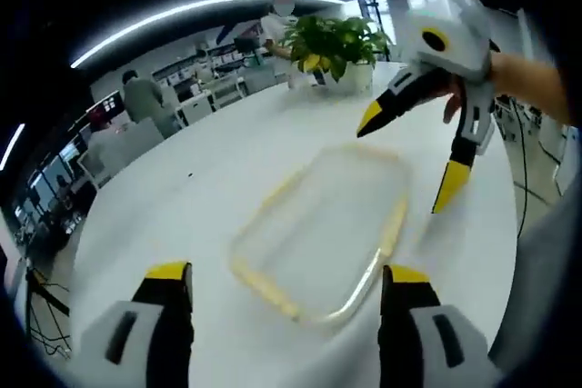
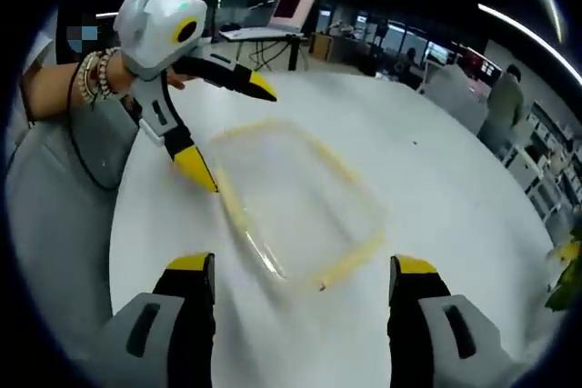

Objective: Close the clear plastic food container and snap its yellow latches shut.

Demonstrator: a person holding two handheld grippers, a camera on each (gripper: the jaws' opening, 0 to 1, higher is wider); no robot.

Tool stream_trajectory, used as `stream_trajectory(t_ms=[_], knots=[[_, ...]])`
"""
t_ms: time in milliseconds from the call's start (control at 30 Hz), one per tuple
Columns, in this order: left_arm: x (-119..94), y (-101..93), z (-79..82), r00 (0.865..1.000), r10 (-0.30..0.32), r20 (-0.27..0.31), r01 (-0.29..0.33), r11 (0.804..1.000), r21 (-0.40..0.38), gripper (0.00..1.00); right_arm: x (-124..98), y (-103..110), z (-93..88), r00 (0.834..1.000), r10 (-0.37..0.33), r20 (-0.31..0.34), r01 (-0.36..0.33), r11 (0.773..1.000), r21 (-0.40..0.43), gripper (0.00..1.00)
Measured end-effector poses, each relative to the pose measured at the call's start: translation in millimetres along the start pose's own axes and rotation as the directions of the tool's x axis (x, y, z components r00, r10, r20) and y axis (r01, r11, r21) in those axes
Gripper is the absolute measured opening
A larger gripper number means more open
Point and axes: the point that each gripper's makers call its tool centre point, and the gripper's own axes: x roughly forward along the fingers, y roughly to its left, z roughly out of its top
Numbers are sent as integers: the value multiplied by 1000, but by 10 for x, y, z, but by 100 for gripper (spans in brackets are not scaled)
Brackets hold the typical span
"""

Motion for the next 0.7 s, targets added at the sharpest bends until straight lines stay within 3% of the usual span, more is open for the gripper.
stream_trajectory(t_ms=[67,200,267,433,567,700], knots=[[19,-16,-19,1000,-12,1,12,1000,-7,80,58,22,-25,1000,-14,2,14,999,52,73],[21,37,-227,994,19,-108,-15,999,34,70,159,22,-73,998,-54,-27,56,996,70,66],[34,21,-229,996,10,-87,-8,1000,30,69,192,77,-77,998,-51,-45,52,998,19,62],[59,9,-256,996,-10,-84,9,1000,-13,60,223,15,-58,993,-106,-57,108,994,35,55],[64,49,-271,996,-4,-85,3,1000,-18,40,257,-27,-8,991,-131,-33,133,988,81,42],[167,179,-295,996,34,-85,-38,998,-46,40,335,-16,52,990,-135,-29,137,987,85,43]])
